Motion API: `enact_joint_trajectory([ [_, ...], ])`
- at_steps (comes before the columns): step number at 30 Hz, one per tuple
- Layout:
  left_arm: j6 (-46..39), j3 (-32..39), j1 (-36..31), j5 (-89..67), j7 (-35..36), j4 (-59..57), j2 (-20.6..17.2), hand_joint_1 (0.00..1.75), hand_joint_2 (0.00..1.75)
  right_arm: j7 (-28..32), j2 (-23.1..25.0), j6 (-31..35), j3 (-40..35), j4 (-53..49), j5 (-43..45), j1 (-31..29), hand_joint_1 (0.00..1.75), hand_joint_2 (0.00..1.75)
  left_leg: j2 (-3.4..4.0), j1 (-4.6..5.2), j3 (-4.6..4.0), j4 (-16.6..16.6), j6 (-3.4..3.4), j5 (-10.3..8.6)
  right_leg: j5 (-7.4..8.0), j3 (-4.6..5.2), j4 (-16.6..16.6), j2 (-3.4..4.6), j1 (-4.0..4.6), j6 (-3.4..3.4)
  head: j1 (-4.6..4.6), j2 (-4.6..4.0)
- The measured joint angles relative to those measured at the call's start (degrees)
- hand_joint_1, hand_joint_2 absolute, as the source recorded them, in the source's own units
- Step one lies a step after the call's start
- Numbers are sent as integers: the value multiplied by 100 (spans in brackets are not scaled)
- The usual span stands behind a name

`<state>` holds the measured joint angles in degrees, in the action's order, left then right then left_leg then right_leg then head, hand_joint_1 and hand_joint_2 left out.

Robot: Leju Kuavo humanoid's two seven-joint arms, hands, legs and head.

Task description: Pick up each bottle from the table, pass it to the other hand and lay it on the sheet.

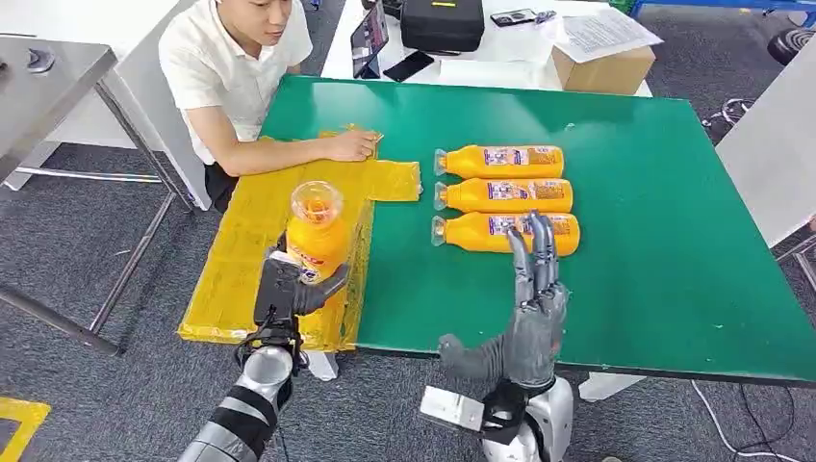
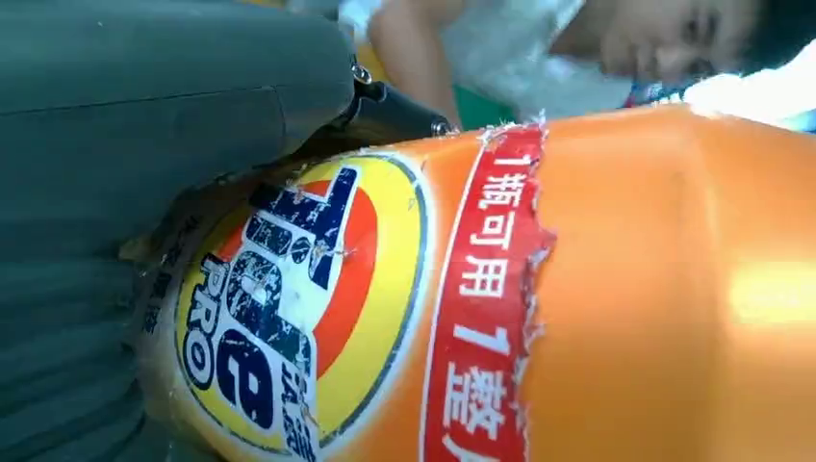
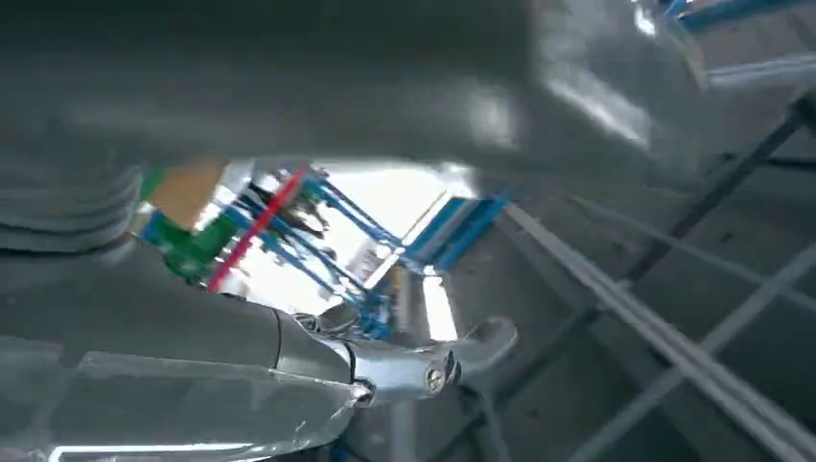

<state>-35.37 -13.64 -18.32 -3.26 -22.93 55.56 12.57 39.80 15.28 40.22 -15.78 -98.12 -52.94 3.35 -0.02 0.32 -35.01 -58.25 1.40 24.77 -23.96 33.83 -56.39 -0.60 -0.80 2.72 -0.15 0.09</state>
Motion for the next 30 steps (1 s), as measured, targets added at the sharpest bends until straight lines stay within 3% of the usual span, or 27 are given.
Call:
enact_joint_trajectory([
  [4,-393,153,-360,-2248,519,-448,-162,175,175,-33,2,0,-2,31,138,-7,0,0,1,-5,3,0,-6,-5,0,2,-4,1,3,0,-2,0],
  [5,-171,173,-719,-4476,1240,-958,-265,175,175,-13,7,0,-13,126,315,-34,0,0,-14,-6,1,0,-10,-12,0,-1,-7,-5,3,0,2,0],
  [7,345,153,-1027,-6107,1521,-1408,-350,171,175,-5,2,0,-42,201,494,-60,0,0,-14,-6,-1,1,-13,-14,1,1,-11,-4,3,-1,0,0],
  [8,594,149,-1138,-6584,1635,-1589,-368,143,175,-3,-2,-2,-57,232,562,-72,0,0,-12,-6,-1,1,-13,-15,3,3,-11,-4,3,-1,0,0],
  [9,813,131,-1254,-6714,1740,-1740,-372,131,175,-2,-11,0,-77,254,606,-82,0,0,-10,-6,-2,0,-13,-15,3,4,-12,-2,3,-1,0,0],
  [10,1051,92,-1393,-6464,1894,-1937,-372,80,175,0,-22,0,-107,280,638,-91,0,0,-10,-6,-2,0,-13,-15,3,5,-12,-2,3,-1,2,0],
  [11,1234,50,-1521,-6150,2027,-2072,-372,66,175,4,-31,0,-138,297,678,-104,0,0,-9,-5,-3,0,-13,-15,3,5,-11,-1,2,-1,2,0],
  [12,1433,4,-1652,-5871,2171,-2217,-374,66,175,4,-37,0,-164,315,702,-122,0,0,-11,-5,-4,0,-13,-15,3,4,-11,-3,2,-1,0,0],
  [13,1708,-50,-1796,-5782,2340,-2390,-383,24,175,6,-48,0,-194,343,741,-147,0,0,-15,-5,-4,0,-13,-15,3,3,-11,-5,2,0,2,0],
  [14,1936,-101,-1921,-5789,2409,-2512,-398,14,175,8,-59,-2,-219,363,781,-169,0,0,-17,-5,-5,0,-13,-15,3,2,-11,-7,2,0,0,0],
  [18,2540,-249,-2250,-5728,2487,-2893,-409,14,175,13,-107,0,-315,459,881,-224,0,0,-14,-5,-5,0,-13,-15,3,2,-12,-5,2,0,2,0],
  [19,2632,-258,-2309,-5700,2474,-2967,-407,0,175,13,-122,-2,-334,481,890,-235,0,0,-14,-5,-5,0,-13,-15,3,3,-12,-4,2,0,2,0],
  [25,2870,-267,-2432,-5488,2400,-3182,-398,0,175,13,-173,-2,-413,579,931,-276,0,0,-14,-5,-6,0,-13,-15,3,4,-11,-5,3,0,2,0],
  [30,3378,-111,-2568,-4887,1943,-3228,-330,0,175,13,-205,-2,-470,671,975,-312,0,0,-20,-5,-4,0,-12,-16,3,-1,-11,-9,2,0,2,0],
])
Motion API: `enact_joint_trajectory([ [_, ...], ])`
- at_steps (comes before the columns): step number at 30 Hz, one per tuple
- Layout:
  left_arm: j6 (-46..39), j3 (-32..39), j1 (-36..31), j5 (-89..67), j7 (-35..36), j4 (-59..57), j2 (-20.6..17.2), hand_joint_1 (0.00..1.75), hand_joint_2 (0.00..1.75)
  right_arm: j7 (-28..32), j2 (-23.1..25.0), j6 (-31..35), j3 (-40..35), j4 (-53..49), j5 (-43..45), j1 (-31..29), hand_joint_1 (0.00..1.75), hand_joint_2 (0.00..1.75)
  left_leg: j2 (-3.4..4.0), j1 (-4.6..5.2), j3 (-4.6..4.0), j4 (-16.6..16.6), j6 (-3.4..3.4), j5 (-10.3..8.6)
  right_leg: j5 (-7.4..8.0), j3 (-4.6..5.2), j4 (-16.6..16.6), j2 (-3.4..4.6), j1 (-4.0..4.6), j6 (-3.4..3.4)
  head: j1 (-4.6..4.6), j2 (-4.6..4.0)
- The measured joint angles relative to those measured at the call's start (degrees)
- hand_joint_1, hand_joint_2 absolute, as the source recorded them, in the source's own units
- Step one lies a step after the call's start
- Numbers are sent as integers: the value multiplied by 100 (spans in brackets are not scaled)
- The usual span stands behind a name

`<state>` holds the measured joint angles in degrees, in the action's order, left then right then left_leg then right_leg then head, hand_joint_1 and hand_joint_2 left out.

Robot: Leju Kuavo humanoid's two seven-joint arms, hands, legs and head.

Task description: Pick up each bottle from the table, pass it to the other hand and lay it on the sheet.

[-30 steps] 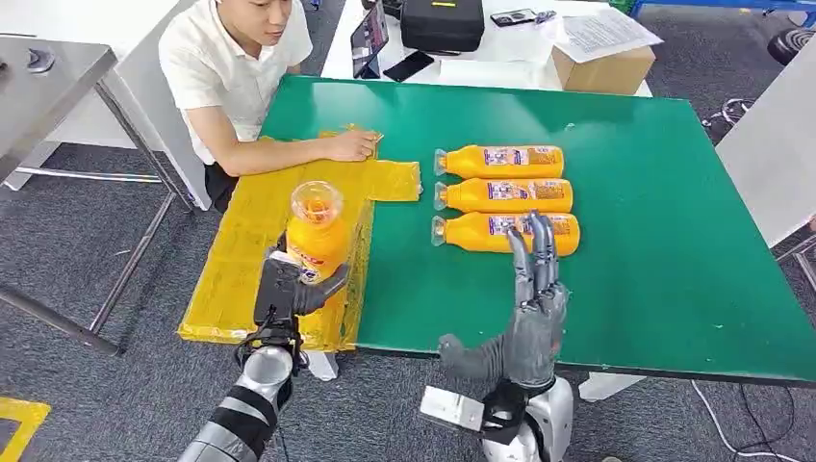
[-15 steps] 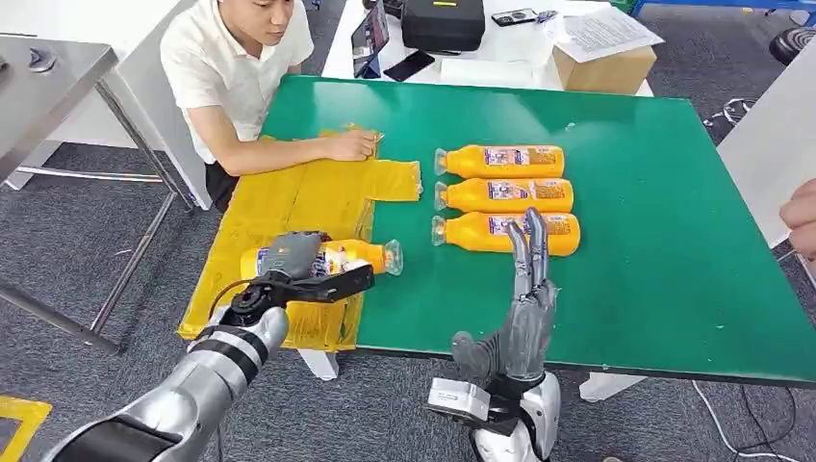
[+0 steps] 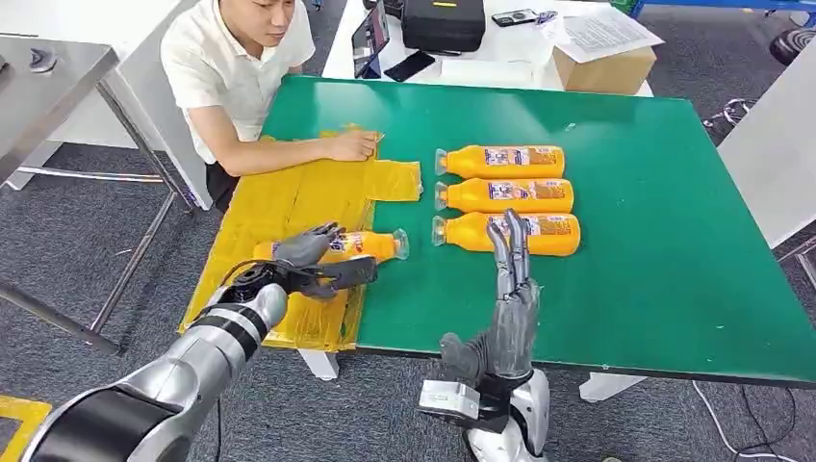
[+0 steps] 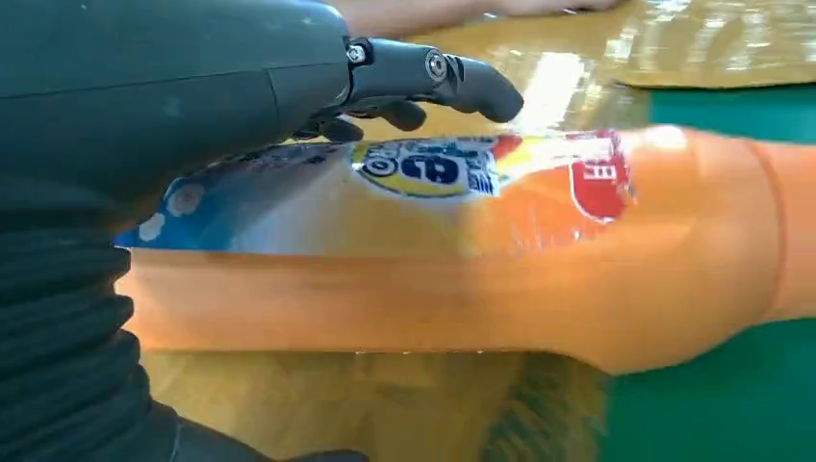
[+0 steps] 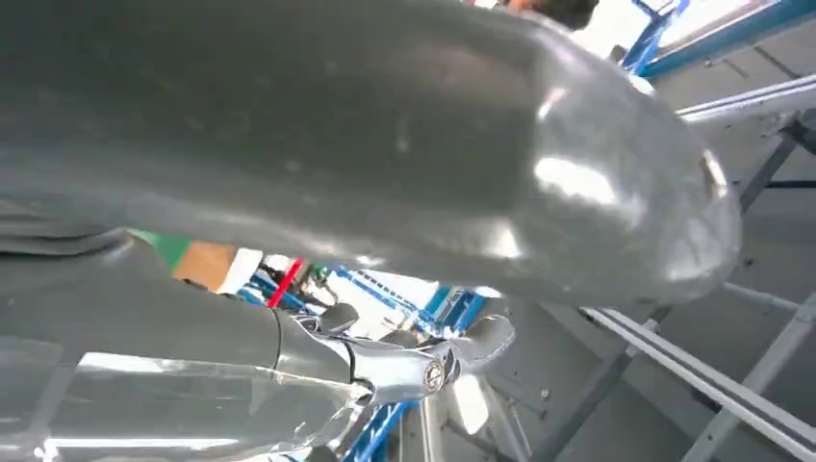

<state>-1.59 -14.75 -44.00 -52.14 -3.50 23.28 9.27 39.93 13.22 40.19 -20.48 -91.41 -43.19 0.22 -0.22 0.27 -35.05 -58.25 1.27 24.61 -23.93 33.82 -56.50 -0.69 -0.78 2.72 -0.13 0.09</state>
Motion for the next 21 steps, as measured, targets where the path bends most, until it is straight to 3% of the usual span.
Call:
enact_joint_trajectory([
  [10,-333,52,127,419,-829,359,230,0,175,2,-28,2,26,33,-164,68,0,0,3,2,1,-2,0,0,0,3,1,1,-1,1,-2,0],
  [14,-1499,-279,1122,818,-1383,1898,361,0,175,0,-22,2,164,-97,-462,296,0,0,3,3,-3,-1,-3,10,-2,5,1,3,-1,2,-2,0],
  [16,-2413,-685,1791,796,-1418,2878,374,0,175,0,-22,2,322,-223,-520,424,0,0,6,3,-10,-1,-7,17,-6,13,4,6,-1,1,0,0],
  [21,-3546,-1323,2680,863,-1451,4254,326,0,175,0,-20,2,564,-394,-693,565,0,0,4,3,-18,-1,-3,19,-7,19,8,5,-1,1,0,0],
])
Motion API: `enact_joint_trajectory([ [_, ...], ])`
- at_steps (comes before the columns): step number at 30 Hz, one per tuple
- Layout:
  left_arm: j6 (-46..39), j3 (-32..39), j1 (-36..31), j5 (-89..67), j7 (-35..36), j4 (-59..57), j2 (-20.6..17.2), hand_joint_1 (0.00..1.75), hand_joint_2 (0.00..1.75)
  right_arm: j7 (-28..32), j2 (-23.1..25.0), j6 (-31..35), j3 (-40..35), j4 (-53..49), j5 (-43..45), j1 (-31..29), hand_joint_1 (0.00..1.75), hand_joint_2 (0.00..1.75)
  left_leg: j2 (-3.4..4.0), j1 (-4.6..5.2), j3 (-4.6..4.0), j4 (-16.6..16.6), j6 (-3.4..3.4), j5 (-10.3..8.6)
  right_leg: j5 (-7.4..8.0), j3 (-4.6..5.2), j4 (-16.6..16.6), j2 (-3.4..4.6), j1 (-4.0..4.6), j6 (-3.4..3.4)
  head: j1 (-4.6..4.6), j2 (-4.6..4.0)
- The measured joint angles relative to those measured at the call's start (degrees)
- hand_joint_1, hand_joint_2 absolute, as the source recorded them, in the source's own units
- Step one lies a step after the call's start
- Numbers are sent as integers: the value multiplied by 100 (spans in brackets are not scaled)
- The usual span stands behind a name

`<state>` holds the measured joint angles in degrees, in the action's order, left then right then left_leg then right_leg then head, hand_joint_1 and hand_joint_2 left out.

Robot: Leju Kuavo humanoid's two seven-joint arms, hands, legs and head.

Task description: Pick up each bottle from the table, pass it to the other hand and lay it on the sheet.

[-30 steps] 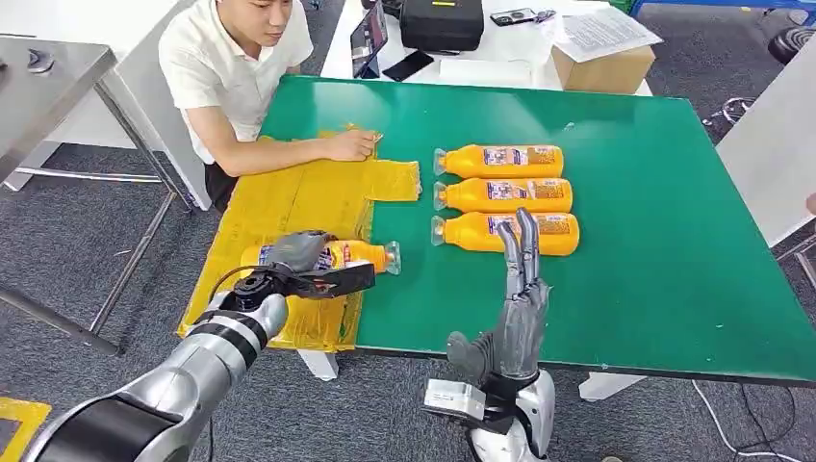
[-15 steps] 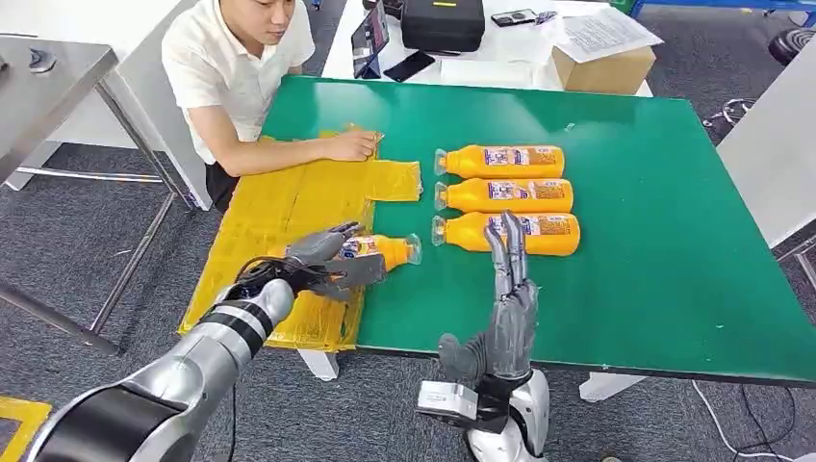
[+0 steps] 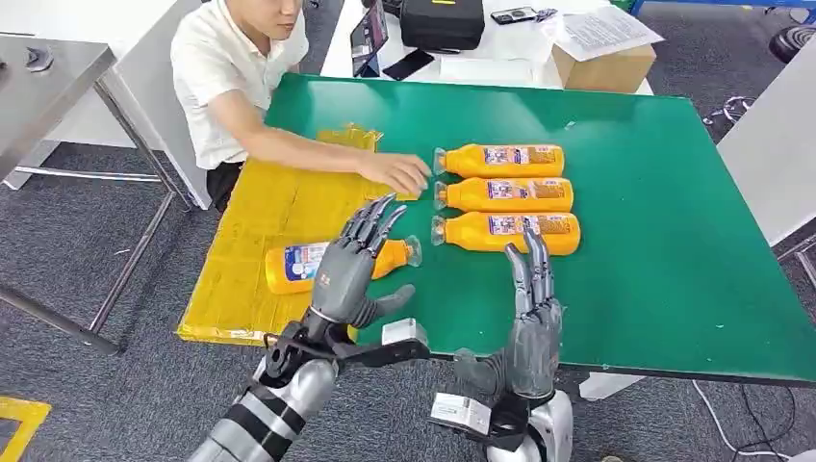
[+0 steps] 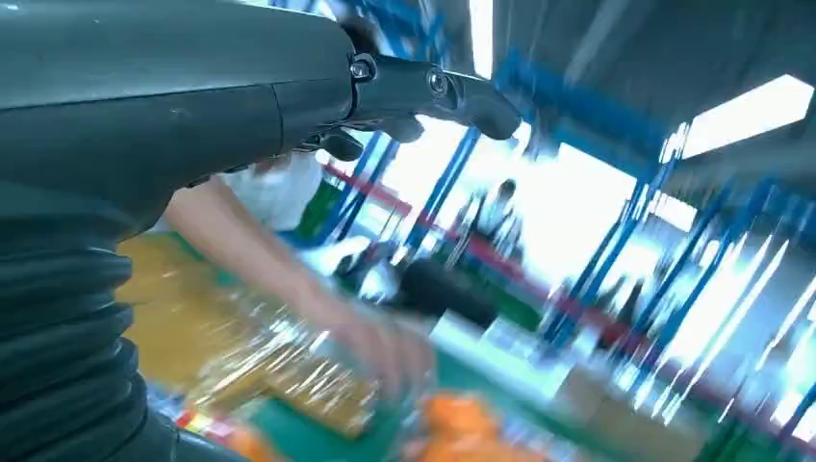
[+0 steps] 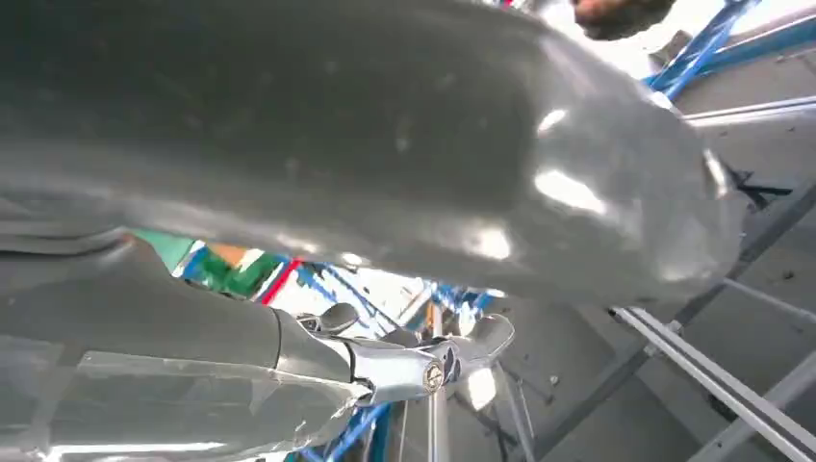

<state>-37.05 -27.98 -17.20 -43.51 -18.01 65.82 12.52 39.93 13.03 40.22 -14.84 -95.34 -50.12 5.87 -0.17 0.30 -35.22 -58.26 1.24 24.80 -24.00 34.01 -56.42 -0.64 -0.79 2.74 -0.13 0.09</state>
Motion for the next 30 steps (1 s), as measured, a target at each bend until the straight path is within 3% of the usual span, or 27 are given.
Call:
enact_joint_trajectory([
  [3,-155,-172,208,246,-59,503,-52,0,175,0,4,0,175,-2,-166,74,0,0,-2,-1,1,0,6,-6,1,-2,0,-1,1,0,-2,0],
  [4,-157,-203,229,264,-68,563,-70,0,175,0,4,0,207,0,-179,83,0,175,-1,-1,1,1,5,-8,1,-2,-1,-1,1,-1,-2,0],
  [10,231,-343,469,1190,-288,1028,-140,0,175,0,-13,0,646,242,-786,70,0,175,-1,-1,7,1,8,-13,5,-8,-1,-3,0,-1,-2,0],
  [15,835,-268,886,3793,-677,1229,-59,0,175,-13,-323,0,1799,754,-1300,-84,0,175,-17,7,1,0,12,-14,5,-11,2,-18,-5,2,2,0],
  [26,847,-244,928,3882,-697,1241,-57,0,175,-13,-381,0,1906,792,-1285,-97,0,175,-16,8,0,0,12,-14,6,-11,3,-17,-6,3,0,0],
  [30,1072,-203,1143,5136,-656,1251,11,0,175,-13,-673,0,2636,1106,-1477,-189,0,175,-10,12,0,0,15,-10,6,-7,6,-16,-9,5,-4,0],
])
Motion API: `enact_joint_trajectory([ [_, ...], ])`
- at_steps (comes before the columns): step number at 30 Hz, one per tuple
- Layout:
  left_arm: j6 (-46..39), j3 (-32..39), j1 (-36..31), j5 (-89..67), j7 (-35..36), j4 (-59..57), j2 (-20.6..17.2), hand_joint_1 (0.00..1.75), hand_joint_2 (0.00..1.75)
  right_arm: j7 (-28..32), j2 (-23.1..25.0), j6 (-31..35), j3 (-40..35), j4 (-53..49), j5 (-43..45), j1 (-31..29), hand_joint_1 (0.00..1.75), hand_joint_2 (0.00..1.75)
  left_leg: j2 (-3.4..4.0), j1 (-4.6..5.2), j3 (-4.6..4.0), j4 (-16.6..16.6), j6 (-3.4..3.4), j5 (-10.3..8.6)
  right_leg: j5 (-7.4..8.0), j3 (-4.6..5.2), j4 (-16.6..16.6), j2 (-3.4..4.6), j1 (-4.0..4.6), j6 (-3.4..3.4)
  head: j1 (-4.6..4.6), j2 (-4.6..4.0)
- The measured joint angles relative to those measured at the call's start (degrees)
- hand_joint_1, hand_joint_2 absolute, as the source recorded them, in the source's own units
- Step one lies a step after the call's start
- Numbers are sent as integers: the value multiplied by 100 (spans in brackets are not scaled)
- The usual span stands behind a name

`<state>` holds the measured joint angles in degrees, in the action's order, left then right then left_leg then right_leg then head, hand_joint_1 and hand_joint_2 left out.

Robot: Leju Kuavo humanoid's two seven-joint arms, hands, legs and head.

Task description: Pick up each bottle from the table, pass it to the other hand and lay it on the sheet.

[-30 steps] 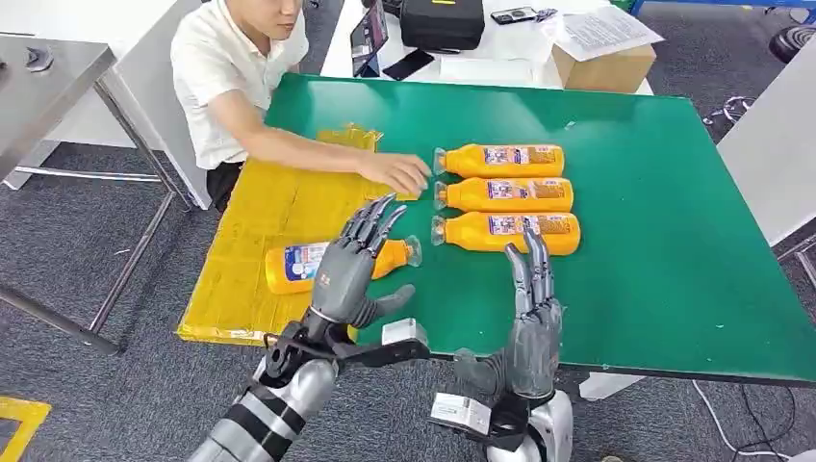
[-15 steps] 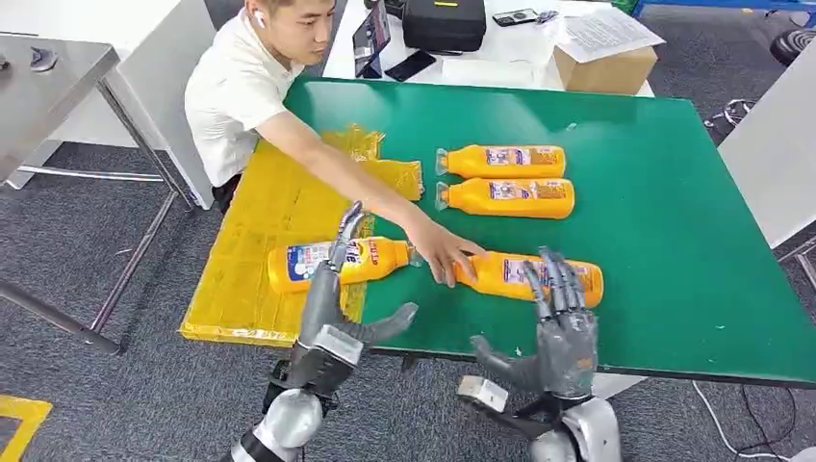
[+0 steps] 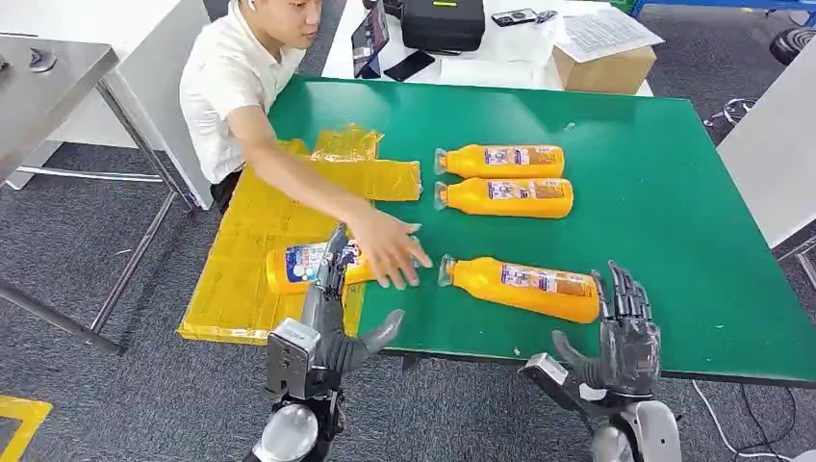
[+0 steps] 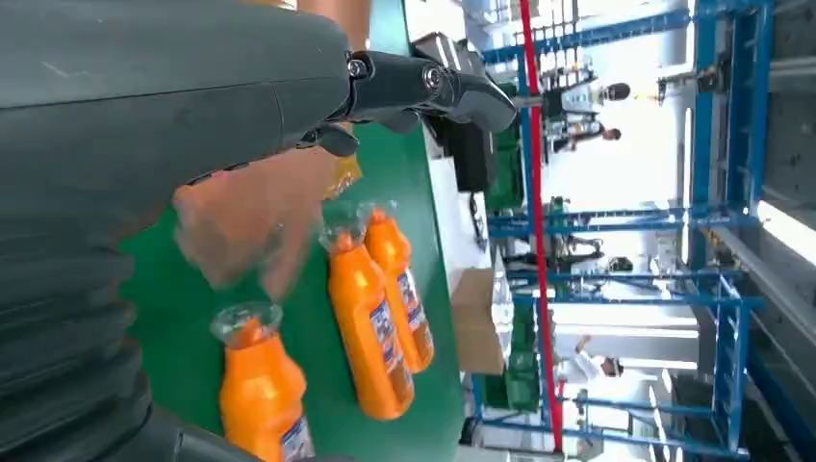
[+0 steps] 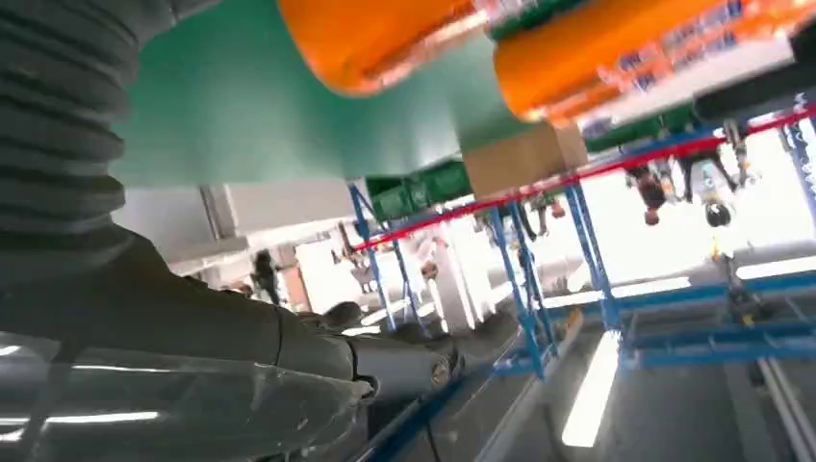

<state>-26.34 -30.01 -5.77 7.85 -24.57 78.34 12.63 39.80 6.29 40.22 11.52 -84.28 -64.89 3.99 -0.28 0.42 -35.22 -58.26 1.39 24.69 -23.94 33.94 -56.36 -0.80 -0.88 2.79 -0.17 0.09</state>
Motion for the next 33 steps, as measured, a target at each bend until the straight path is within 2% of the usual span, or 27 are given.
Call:
enact_joint_trajectory([
  [2,-72,-124,65,133,-135,-13,2,0,175,-308,-371,0,222,760,-111,-277,0,175,9,-4,4,0,0,0,1,1,-1,4,5,-1,-2,0],
  [4,-116,-273,45,126,-175,-13,2,0,175,-874,-681,-2,-146,1734,104,-641,0,175,9,-5,2,0,-2,-2,2,-2,-4,5,4,0,0,0],
  [8,-112,-393,25,122,-179,-13,4,0,175,-1071,-863,0,-564,2322,203,-949,0,175,8,-3,4,0,-1,-3,2,-2,-2,4,3,0,0,0],
  [19,-114,-463,-3,122,-179,-13,4,0,175,-1113,-1007,0,-895,2813,216,-1144,0,175,6,-4,2,0,-1,-2,1,-1,-3,3,5,0,0,0],
  [28,44,-684,-62,122,-168,-13,-18,0,175,-1517,-1062,0,-1411,3303,-107,-1581,0,175,7,-4,3,0,0,-5,4,-3,-4,3,4,2,0,0],
  [30,39,-724,-81,122,-151,-13,-24,0,175,-1721,-1084,0,-1568,3567,-164,-1776,0,175,7,-4,4,-1,1,-6,4,-3,-4,3,4,2,-2,0],
  [33,-22,-745,-85,-12,-28,-13,-42,0,175,-2359,-1110,-18,-1800,3875,-354,-2018,0,175,8,-4,4,-1,1,-6,4,-4,-5,4,4,2,-2,0],
])
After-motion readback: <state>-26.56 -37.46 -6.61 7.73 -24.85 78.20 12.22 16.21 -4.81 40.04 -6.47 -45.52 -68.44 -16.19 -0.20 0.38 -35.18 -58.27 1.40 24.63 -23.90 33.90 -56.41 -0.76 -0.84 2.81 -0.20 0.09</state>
